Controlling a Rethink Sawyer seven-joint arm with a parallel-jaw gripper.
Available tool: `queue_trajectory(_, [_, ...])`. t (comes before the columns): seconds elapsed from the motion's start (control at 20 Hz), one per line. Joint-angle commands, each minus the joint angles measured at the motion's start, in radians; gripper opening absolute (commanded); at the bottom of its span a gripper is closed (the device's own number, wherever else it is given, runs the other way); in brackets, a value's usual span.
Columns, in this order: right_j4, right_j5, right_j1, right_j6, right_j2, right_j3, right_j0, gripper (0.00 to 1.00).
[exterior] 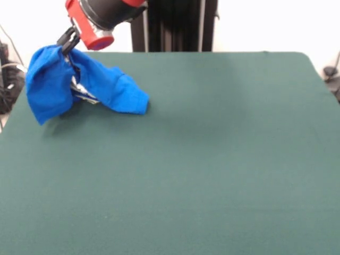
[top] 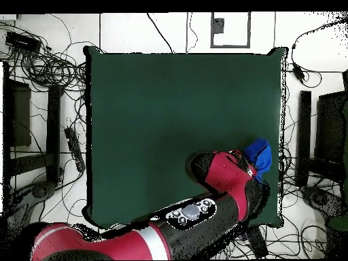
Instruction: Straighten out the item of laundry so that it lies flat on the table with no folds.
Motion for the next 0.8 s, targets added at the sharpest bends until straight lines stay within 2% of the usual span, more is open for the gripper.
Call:
queue_trajectory(0.05, [-0.031, 0.177, -0.030, 0.153, -0.024, -0.034, 0.035, 0.00])
queue_trajectory(0.2, [-0.058, 0.231, -0.058, 0.133, -0.075, -0.014, 0.052, 0.00])
queue_trajectory(0.4, [-0.124, 0.240, -0.141, 0.060, -0.114, 0.015, 0.044, 0.00])
queue_trajectory(0.6, [-0.226, 0.258, -0.265, -0.054, -0.116, 0.011, -0.006, 0.00])
queue_trajectory(0.8, [-0.302, 0.278, -0.333, -0.093, -0.103, -0.021, -0.055, 0.00])
